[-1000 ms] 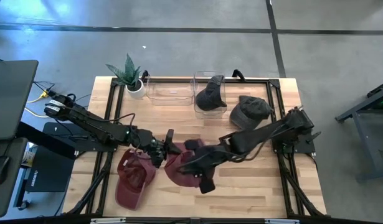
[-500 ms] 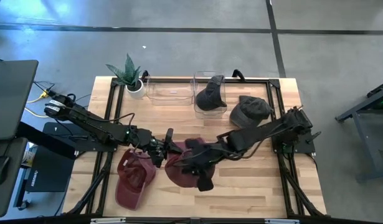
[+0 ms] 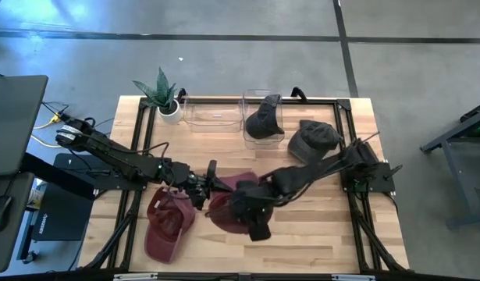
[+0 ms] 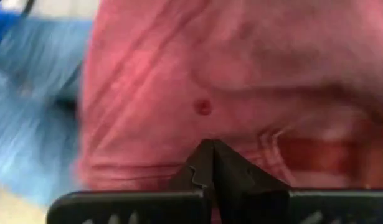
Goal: Pick & Place hat
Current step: Put the right red cap into the left transparent bin
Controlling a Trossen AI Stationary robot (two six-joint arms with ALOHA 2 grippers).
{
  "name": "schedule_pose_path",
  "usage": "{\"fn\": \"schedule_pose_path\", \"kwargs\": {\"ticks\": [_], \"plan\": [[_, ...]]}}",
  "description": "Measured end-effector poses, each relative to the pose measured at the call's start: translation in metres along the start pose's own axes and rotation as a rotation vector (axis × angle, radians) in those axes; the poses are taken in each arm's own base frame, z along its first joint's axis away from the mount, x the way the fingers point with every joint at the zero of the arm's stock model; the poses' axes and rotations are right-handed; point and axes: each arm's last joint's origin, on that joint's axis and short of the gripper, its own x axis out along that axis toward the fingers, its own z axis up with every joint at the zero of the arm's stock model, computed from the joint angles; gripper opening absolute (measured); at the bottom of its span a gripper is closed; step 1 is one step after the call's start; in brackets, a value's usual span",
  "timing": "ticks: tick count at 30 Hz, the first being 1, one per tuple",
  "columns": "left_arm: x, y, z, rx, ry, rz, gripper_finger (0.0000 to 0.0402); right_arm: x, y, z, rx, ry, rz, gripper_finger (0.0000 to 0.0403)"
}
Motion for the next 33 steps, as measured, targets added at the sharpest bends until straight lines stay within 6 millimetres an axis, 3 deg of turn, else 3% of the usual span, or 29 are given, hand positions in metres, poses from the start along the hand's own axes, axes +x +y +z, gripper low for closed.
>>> {"fn": "schedule_pose_path", "kwargs": {"ticks": [2, 5, 15, 26, 33], "plan": [[0.0, -0.002, -0.001, 0.002, 0.009, -0.011, 0.0002, 0.013, -0.001, -0.003, -0.02, 0.052, 0.042, 0.0], [0.0, -0.002, -0.002, 0.002, 0.015, -0.005, 0.0002, 0.016, -0.003, -0.006, -0.051, 0.087, 0.048, 0.0], [0.0, 0.003, 0.001, -0.005, -0.003, 0.032, 0.0002, -0.043, 0.013, 0.019, -0.087, -0.109, -0.113, 0.0], [0.0, 0.002, 0.001, -0.017, -0.003, 0.024, 0.0002, -0.016, -0.002, 0.032, -0.168, -0.349, -0.266, 0.0], [0.0, 0.002, 0.001, -0.056, -0.001, 0.02, 0.0002, -0.03, 0.0, 0.031, -0.15, -0.31, -0.261, 0.0]]}}
